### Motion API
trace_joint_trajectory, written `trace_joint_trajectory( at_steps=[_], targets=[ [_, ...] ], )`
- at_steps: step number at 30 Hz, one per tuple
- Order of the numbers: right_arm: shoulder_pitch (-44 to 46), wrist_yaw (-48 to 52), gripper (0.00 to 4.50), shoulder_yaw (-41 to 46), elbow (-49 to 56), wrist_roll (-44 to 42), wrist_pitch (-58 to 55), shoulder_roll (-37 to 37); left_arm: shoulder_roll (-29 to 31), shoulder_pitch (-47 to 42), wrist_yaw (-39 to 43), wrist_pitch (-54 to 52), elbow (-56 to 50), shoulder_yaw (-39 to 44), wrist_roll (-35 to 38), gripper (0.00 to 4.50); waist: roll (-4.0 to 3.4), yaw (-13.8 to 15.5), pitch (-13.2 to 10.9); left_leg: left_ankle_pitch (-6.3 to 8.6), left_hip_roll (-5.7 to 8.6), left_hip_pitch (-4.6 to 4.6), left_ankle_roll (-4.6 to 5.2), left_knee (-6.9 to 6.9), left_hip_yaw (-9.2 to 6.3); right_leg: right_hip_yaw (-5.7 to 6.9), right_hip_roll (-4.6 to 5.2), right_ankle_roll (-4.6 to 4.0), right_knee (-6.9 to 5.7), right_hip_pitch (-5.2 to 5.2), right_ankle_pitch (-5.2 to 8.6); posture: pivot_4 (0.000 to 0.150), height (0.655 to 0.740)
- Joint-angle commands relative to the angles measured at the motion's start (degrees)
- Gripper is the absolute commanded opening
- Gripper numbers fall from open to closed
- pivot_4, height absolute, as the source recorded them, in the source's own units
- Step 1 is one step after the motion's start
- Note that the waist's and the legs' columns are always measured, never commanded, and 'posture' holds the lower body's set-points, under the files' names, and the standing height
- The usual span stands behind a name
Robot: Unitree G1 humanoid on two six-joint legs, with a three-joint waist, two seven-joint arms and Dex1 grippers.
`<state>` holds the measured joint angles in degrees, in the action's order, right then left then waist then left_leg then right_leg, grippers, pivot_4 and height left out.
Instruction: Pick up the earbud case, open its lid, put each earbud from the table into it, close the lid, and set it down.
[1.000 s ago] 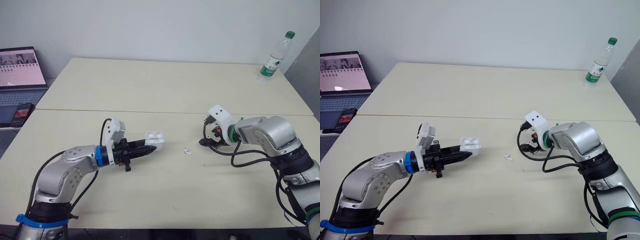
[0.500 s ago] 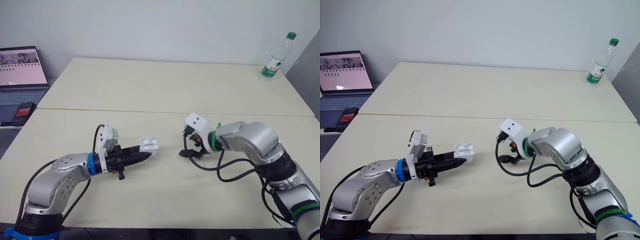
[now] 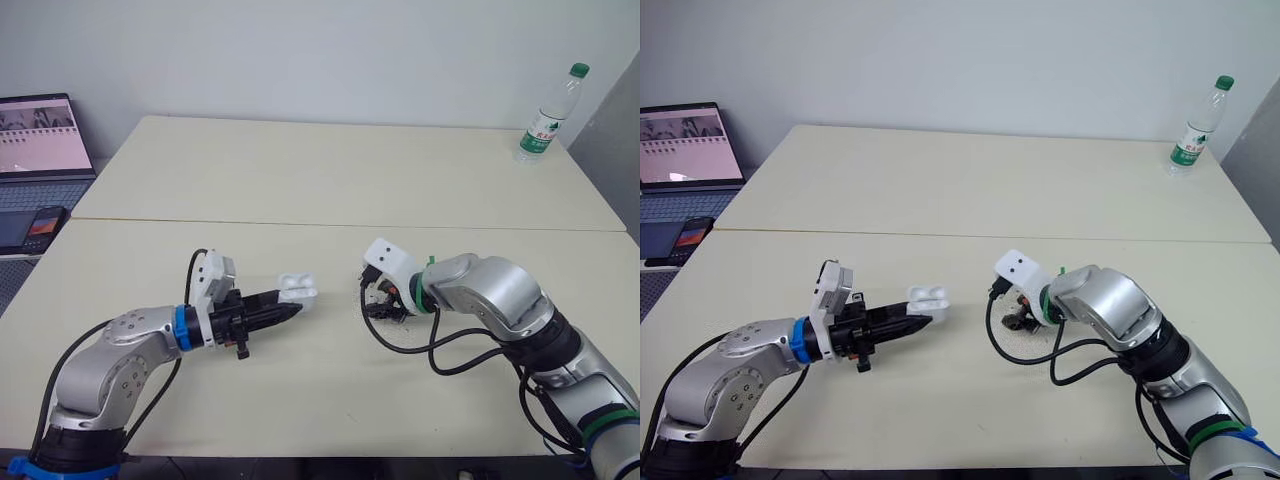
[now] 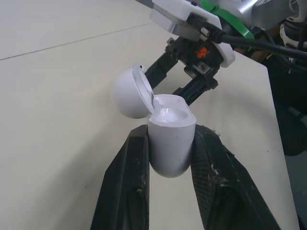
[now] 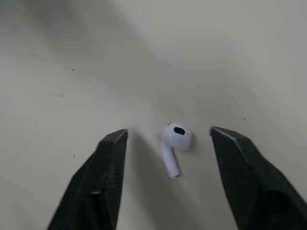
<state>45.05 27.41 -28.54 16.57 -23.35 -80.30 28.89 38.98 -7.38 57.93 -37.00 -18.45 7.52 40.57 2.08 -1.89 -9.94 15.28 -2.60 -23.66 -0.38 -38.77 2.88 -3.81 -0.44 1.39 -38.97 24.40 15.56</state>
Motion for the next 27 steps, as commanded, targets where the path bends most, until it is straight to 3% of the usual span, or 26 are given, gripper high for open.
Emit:
trace_joint_trajectory(
  at_steps=[1, 2, 21, 25, 27],
  targets=[
    [-0.1, -0.3, 1.56, -0.4, 1.3, 0.9, 0.5, -0.4, -0.1, -0.6, -0.1, 0.8, -0.8, 1.5, 1.4, 0.82, 0.0, 0.0, 0.0, 0.0, 0.0, 0.0, 0.0, 0.0, 0.0, 0.0, 0.0, 0.0, 0.0, 0.0, 0.0, 0.15, 0.7362],
    [-0.1, -0.3, 1.17, -0.5, 1.1, 1.0, 0.5, -0.5, -0.1, -0.7, 0.0, 0.9, -0.7, 1.5, 1.3, 0.82, 0.0, 0.0, 0.0, 0.0, 0.0, 0.0, 0.0, 0.0, 0.0, 0.0, 0.0, 0.0, 0.0, 0.0, 0.0, 0.15, 0.7362],
    [-0.4, 1.4, 1.17, -2.4, 0.6, 2.7, 1.6, 0.7, 0.0, -1.0, 0.5, 1.7, 0.1, 1.1, 0.7, 0.82, 0.0, 0.0, 0.0, 0.0, 0.01, 0.0, 0.0, -0.01, 0.0, 0.01, 0.0, -0.01, 0.0, 0.0, 0.0, 0.15, 0.7362],
    [-0.6, 1.5, 0.4, -2.3, 0.7, 2.7, 1.5, 0.9, -0.1, -0.9, 0.6, 2.0, 0.2, 1.0, 0.4, 0.82, 0.0, 0.0, 0.0, 0.0, 0.01, 0.0, 0.0, -0.01, 0.0, 0.01, 0.0, -0.01, 0.0, -0.01, 0.0, 0.15, 0.7362],
    [-0.8, 1.4, 0.4, -1.9, 0.7, 2.6, 1.2, 0.7, 0.0, -0.9, 0.7, 2.2, 0.3, 0.9, 0.3, 0.82, 0.0, 0.0, 0.0, 0.0, 0.01, 0.0, 0.0, -0.01, 0.0, 0.01, 0.0, -0.01, 0.0, -0.01, 0.0, 0.15, 0.7362]
  ],
)
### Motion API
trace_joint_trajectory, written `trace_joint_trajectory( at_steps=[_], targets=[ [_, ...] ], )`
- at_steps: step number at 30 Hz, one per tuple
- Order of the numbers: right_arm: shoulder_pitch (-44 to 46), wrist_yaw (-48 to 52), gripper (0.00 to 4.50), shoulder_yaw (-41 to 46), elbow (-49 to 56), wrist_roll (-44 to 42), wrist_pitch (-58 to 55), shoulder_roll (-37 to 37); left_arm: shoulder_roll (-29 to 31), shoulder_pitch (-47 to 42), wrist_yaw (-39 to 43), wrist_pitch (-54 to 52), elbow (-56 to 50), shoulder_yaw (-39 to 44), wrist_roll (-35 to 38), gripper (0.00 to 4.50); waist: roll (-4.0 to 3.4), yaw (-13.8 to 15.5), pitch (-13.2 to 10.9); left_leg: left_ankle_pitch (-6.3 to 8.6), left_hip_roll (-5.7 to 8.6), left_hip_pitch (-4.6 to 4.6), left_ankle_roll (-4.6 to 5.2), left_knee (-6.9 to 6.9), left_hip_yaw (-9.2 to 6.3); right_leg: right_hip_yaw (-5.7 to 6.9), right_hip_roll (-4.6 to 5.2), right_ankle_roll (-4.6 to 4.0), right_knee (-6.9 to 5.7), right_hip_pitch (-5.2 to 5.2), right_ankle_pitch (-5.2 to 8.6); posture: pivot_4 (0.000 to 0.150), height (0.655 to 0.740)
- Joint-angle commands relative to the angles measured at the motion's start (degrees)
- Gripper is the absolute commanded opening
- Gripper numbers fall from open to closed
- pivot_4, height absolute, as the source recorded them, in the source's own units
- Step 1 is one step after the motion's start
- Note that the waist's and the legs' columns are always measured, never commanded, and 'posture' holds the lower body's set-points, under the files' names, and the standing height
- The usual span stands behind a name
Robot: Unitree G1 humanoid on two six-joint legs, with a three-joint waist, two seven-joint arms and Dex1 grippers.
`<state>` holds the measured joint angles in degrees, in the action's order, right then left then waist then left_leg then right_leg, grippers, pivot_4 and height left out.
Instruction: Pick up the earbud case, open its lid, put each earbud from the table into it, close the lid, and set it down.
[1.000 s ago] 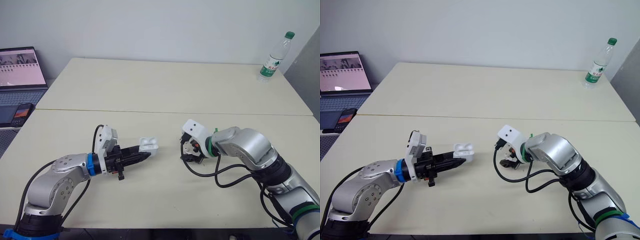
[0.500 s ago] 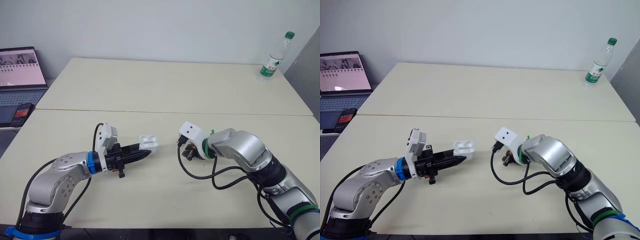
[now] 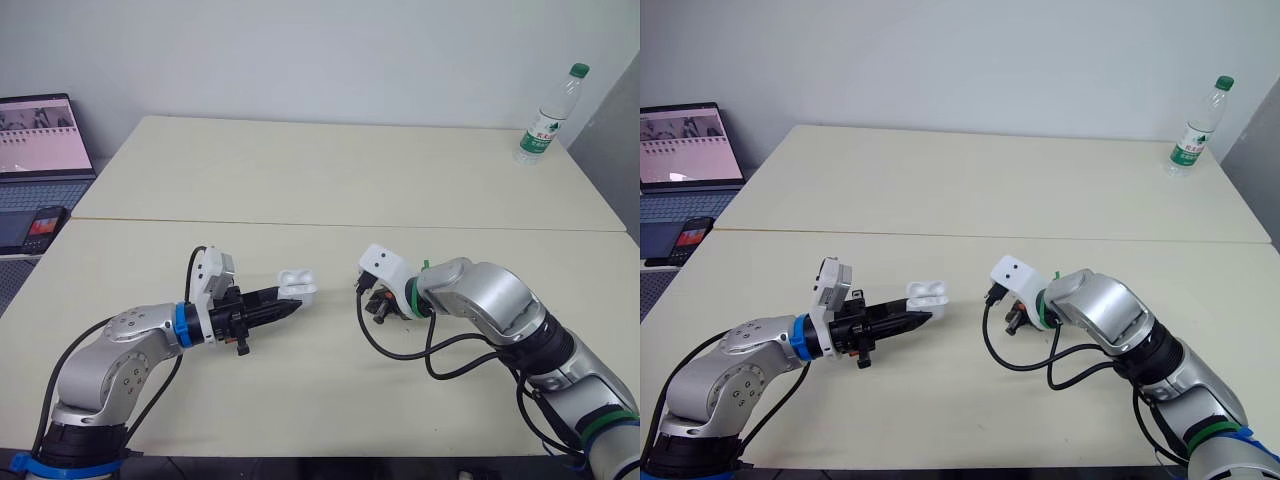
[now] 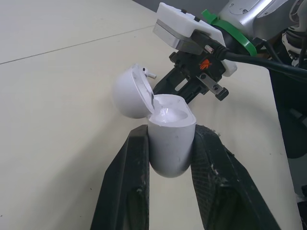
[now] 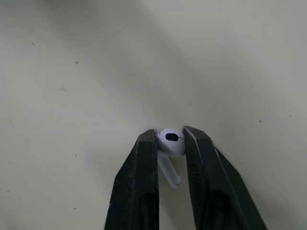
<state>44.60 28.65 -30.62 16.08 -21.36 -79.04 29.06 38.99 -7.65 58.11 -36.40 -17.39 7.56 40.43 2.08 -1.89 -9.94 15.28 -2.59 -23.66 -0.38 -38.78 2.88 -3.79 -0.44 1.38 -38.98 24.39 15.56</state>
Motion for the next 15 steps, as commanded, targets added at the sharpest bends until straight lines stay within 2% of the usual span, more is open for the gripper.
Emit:
trace_joint_trajectory(
  at_steps=[1, 8, 13, 15],
  targets=[
    [-0.5, 0.1, 0.4, 0.5, 1.4, 0.5, -0.1, 0.4, 0.0, -0.6, 0.6, 1.6, -0.7, 0.8, 0.5, 0.82, 0.0, 0.0, 0.0, 0.0, 0.0, 0.0, 0.0, 0.0, 0.0, 0.0, 0.0, 0.0, 0.0, 0.0, 0.0, 0.15, 0.7362],
    [-1.2, 1.9, 0.4, 5.1, 6.2, -1.2, 1.8, 2.1, -0.3, -0.7, 0.5, 1.8, -1.0, 0.4, 0.8, 0.82, 0.0, 0.0, 0.0, 0.0, 0.0, -0.01, 0.0, 0.0, -0.01, 0.01, 0.0, 0.0, 0.0, 0.0, 0.0, 0.15, 0.7362],
    [-4.0, 3.2, 0.4, 13.4, 9.0, -2.8, 7.9, 1.2, -2.9, -2.6, -1.9, 2.2, -1.3, -0.3, 0.8, 0.82, 0.0, 0.0, 0.0, 0.0, 0.01, -0.01, 0.0, 0.0, -0.02, 0.02, 0.0, 0.0, 0.0, -0.01, 0.0, 0.15, 0.7362],
    [-5.6, 2.9, 0.4, 18.3, 9.3, -4.4, 7.2, 0.3, -4.9, -4.2, -3.6, 2.4, -1.0, -0.6, 0.6, 0.82, 0.01, 0.1, 0.0, 0.0, 0.01, -0.01, 0.0, -0.02, -0.07, 0.05, -0.02, 0.01, 0.0, -0.04, 0.0, 0.15, 0.7362]
  ],
)
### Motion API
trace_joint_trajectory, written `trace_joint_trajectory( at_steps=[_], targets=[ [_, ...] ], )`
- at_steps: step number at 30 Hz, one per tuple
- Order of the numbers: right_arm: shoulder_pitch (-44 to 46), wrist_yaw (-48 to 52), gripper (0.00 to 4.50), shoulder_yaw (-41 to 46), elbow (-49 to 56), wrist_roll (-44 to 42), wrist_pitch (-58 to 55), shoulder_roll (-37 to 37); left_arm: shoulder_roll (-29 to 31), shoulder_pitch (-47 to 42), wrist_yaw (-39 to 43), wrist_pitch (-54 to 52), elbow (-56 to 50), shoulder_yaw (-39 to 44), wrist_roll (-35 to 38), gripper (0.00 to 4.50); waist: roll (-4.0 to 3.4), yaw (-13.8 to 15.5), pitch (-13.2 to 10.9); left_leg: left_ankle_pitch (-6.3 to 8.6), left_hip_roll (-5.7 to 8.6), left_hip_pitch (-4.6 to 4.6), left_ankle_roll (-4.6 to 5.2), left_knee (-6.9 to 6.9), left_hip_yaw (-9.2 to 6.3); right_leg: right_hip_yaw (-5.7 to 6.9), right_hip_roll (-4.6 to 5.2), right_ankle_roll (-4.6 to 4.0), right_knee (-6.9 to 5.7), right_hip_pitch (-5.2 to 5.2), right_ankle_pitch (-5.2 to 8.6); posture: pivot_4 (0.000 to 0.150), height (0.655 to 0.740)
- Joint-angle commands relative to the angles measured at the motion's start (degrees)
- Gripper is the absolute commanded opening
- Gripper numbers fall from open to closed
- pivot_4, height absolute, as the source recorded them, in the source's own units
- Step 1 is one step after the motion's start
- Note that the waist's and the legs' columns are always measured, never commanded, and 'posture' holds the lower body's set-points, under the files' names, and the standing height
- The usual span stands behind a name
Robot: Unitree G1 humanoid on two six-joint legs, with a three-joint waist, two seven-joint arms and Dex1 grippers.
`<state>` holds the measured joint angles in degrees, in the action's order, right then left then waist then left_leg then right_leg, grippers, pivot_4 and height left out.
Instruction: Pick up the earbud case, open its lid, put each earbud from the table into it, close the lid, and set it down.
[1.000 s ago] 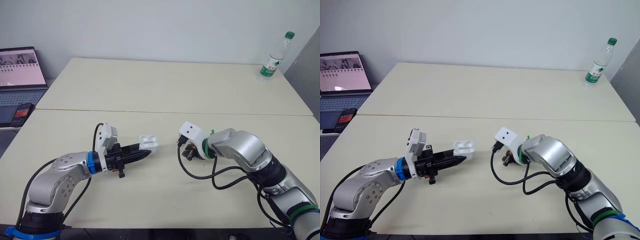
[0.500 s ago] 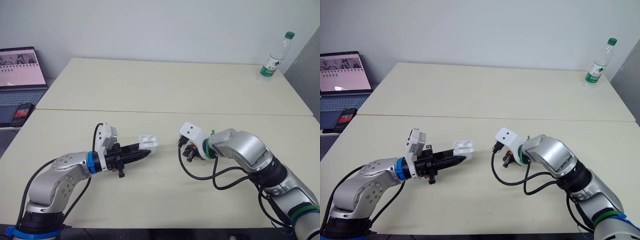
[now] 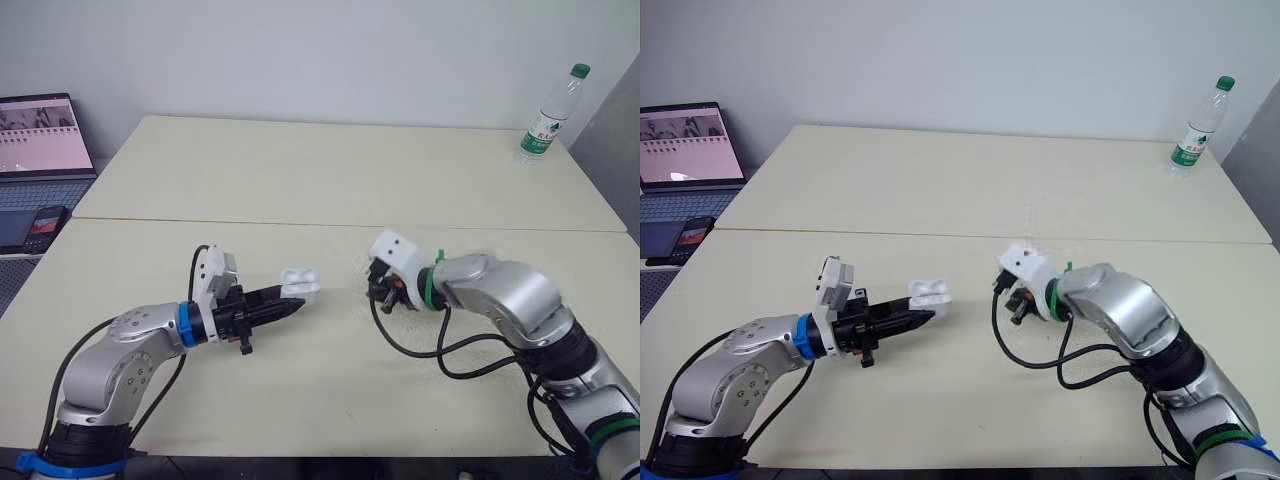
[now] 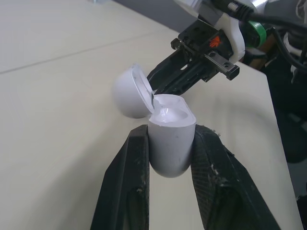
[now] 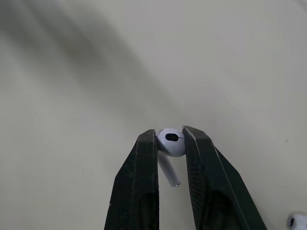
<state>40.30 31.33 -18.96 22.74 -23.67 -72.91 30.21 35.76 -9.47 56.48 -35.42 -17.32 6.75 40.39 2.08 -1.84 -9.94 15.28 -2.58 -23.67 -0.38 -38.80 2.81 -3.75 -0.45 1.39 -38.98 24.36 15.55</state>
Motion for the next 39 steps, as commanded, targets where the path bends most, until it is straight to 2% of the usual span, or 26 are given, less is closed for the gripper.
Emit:
trace_joint_trajectory(
  at_steps=[1, 3, 6, 7, 9, 14, 19, 28, 32, 33, 37, 39],
  targets=[
    [-2.6, 0.9, 0.4, 7.9, 3.0, -2.5, 1.2, 0.4, -2.4, -3.1, -2.7, 1.5, -1.0, 0.1, 0.5, 0.82, 0.0, 0.1, 0.0, 0.0, 0.0, 0.0, 0.0, -0.01, -0.03, 0.01, -0.01, 0.0, 0.0, -0.01, 0.0, 0.15, 0.7362],
    [-5.7, 3.6, 0.4, 8.9, 4.7, -2.8, 2.5, 5.3, -3.4, -3.9, -3.4, 1.2, -1.3, 0.0, 0.8, 0.82, 0.01, 0.3, 0.0, 0.0, 0.03, -0.02, 0.0, -0.02, -0.05, 0.02, 0.0, 0.0, 0.01, -0.03, 0.0, 0.15, 0.7362],
    [-13.0, 12.3, 0.4, 10.4, 7.5, -3.0, 8.0, 19.1, -3.4, -4.2, -3.6, 0.4, -2.3, -0.1, 1.5, 0.82, 0.01, 0.4, 0.0, 0.01, 0.22, -0.09, 0.0, -0.01, -0.12, 0.09, 0.08, 0.02, 0.08, -0.06, 0.0, 0.15, 0.7362],
    [-17.1, 17.3, 0.4, 11.6, 7.4, -2.3, 12.8, 25.2, -3.1, -4.2, -3.2, 0.4, -2.4, -0.4, 1.4, 0.82, 0.01, 0.4, 0.0, 0.01, 0.24, -0.1, 0.01, -0.01, -0.12, 0.08, 0.15, 0.02, 0.08, -0.06, 0.0, 0.15, 0.7362],
    [-23.4, 24.9, 0.4, 13.9, 6.0, -1.3, 21.9, 32.9, -2.8, -4.2, -2.7, 0.4, -2.3, -0.7, 1.3, 0.82, 0.0, 0.3, 0.0, 0.01, 0.31, -0.12, 0.01, -0.01, -0.15, 0.12, 0.26, 0.06, 0.12, -0.06, 0.03, 0.15, 0.7362],
    [-33.1, 37.1, 0.4, 12.9, -3.3, 7.5, 46.9, 43.2, -2.8, -4.8, -1.4, 0.9, -1.6, -2.0, 0.6, 0.82, 0.01, -0.2, 0.0, 0.01, 0.03, 0.24, 0.01, -0.01, -0.02, 0.06, -0.06, 0.1, 0.1, -0.29, 0.05, 0.15, 0.7362],
    [-33.3, 39.8, 0.4, 9.8, -11.8, 14.9, 59.8, 42.5, -3.1, -5.4, -1.3, 1.1, -1.3, -2.3, 0.5, 0.82, 0.03, -0.2, 0.0, -0.02, -0.13, 0.95, 0.0, -0.01, 0.21, -0.11, -0.24, 0.24, -0.02, -0.77, 0.15, 0.15, 0.7362],
    [-31.4, 43.6, 0.4, 9.1, -17.9, 17.6, 68.6, 38.6, -2.9, -4.7, -1.3, 1.2, -1.9, -2.3, 0.5, 0.82, 0.0, 0.1, 0.0, -0.01, -0.09, 0.96, -0.01, -0.01, 0.33, -0.26, -0.24, 0.04, 0.03, -0.83, 0.03, 0.15, 0.7362],
    [-31.4, 44.6, 0.4, 9.6, -18.2, 17.5, 68.4, 37.7, -2.9, -4.9, -1.1, 1.1, -1.8, -2.4, 0.5, 0.82, 0.0, 0.1, 0.0, -0.01, -0.06, 0.96, -0.01, -0.01, 0.31, -0.27, -0.24, 0.05, 0.01, -0.83, 0.03, 0.15, 0.7362],
    [-31.4, 44.9, 1.12, 9.8, -18.0, 17.3, 68.2, 37.6, -2.9, -4.9, -1.1, 1.1, -1.7, -2.5, 0.4, 0.82, 0.0, 0.1, 0.0, -0.01, -0.07, 0.97, -0.01, -0.01, 0.31, -0.28, -0.23, 0.05, 0.01, -0.83, 0.03, 0.15, 0.7362],
    [-31.6, 43.5, 2.47, 10.5, -16.7, 18.8, 65.6, 38.0, -2.9, -5.1, -1.0, 1.0, -1.6, -2.7, 0.4, 0.82, 0.0, 0.1, 0.0, -0.02, -0.09, 0.98, -0.01, -0.02, 0.32, -0.27, -0.24, 0.05, 0.0, -0.84, 0.03, 0.15, 0.7362],
    [-32.0, 43.2, 3.16, 10.8, -13.1, 19.2, 58.0, 39.9, -2.9, -5.1, -1.0, 1.0, -1.5, -2.8, 0.3, 0.82, -0.01, 0.1, 0.0, -0.02, -0.09, 0.98, -0.01, -0.02, 0.31, -0.28, -0.23, 0.05, 0.0, -0.84, 0.03, 0.15, 0.7362]
  ],
)
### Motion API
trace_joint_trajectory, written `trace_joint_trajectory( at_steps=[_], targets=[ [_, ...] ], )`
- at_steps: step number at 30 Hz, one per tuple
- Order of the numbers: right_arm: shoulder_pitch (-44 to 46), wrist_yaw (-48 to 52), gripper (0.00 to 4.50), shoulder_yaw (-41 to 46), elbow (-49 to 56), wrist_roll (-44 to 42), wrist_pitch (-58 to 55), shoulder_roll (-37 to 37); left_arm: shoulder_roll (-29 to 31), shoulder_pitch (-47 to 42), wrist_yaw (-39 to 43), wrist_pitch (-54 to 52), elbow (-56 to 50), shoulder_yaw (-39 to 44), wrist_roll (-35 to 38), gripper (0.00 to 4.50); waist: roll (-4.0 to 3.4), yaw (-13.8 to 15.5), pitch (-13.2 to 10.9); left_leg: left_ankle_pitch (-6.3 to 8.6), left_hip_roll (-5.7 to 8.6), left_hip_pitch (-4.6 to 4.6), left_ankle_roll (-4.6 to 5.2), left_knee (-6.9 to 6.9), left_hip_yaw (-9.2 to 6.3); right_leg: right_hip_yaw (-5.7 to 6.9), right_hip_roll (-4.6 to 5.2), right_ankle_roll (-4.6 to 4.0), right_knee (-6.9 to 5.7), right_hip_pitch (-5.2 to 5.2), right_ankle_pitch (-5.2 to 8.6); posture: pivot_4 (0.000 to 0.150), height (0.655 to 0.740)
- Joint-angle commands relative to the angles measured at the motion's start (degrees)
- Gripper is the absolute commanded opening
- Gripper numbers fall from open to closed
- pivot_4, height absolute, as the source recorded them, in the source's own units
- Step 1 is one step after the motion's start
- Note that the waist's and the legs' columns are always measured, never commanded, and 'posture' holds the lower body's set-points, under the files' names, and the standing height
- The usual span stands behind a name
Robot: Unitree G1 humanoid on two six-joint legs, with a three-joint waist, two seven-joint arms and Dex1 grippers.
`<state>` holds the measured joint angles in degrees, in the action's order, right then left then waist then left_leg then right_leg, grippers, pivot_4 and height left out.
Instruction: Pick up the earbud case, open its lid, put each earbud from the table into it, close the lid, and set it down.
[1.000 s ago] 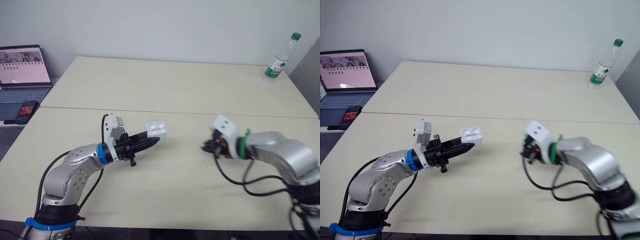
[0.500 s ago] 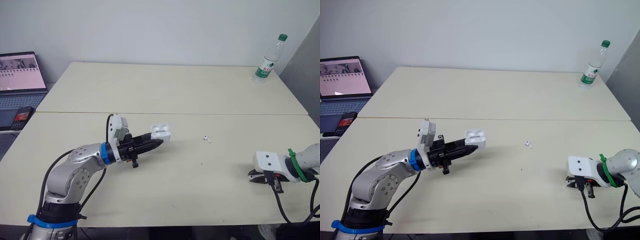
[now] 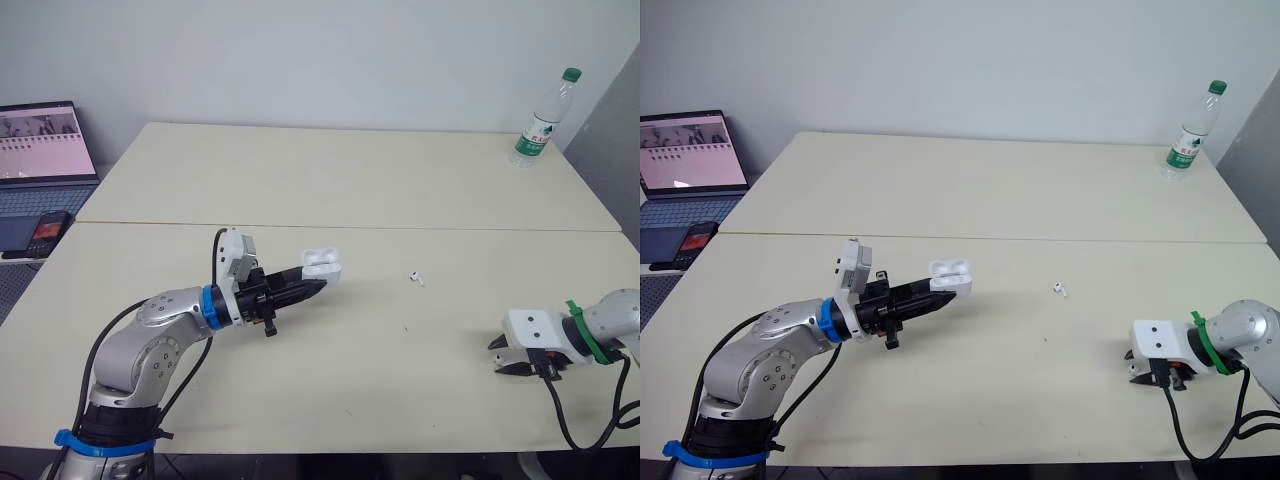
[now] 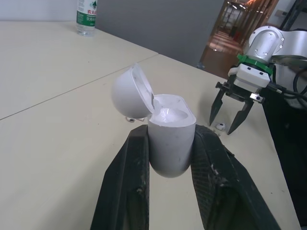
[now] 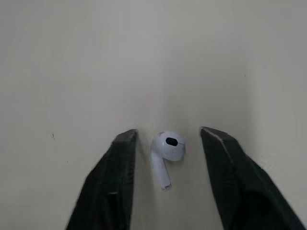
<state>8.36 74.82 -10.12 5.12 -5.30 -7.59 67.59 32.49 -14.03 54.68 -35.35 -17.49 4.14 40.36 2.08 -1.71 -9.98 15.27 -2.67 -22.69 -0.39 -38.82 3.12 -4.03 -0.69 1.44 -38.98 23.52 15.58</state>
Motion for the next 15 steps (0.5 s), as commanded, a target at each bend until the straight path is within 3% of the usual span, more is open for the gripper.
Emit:
trace_joint_trajectory(
  at_steps=[1, 9, 15],
  targets=[
    [-0.2, -0.5, 3.16, 2.3, 7.1, 0.7, -11.5, 3.4, 0.5, -0.4, 0.9, 1.0, -1.3, -0.2, 0.3, 0.82, -0.03, 0.0, 0.0, 0.0, 0.0, -0.01, 0.0, 0.0, -0.01, 0.0, 0.0, -0.01, 0.0, 0.0, -0.01, 0.15, 0.7362],
    [2.3, -2.5, 3.16, 0.6, 25.6, -0.9, -37.6, 6.7, -0.1, -0.1, 0.7, 1.1, -1.4, -0.7, 0.0, 0.82, -0.04, 0.0, 0.0, 0.0, -0.02, -0.01, 0.0, 0.01, -0.08, 0.02, 0.1, 0.03, 0.0, 0.01, 0.02, 0.15, 0.7362],
    [7.2, -8.8, 3.16, -7.5, 28.8, 3.2, -52.0, 5.6, -0.3, 0.2, 0.5, 1.2, -1.7, -1.0, 0.0, 0.82, -0.04, 0.0, 0.0, 0.0, 0.04, -0.04, -0.01, 0.0, -0.04, 0.02, 0.21, 0.02, 0.02, 0.02, 0.02, 0.15, 0.7362]
  ],
)
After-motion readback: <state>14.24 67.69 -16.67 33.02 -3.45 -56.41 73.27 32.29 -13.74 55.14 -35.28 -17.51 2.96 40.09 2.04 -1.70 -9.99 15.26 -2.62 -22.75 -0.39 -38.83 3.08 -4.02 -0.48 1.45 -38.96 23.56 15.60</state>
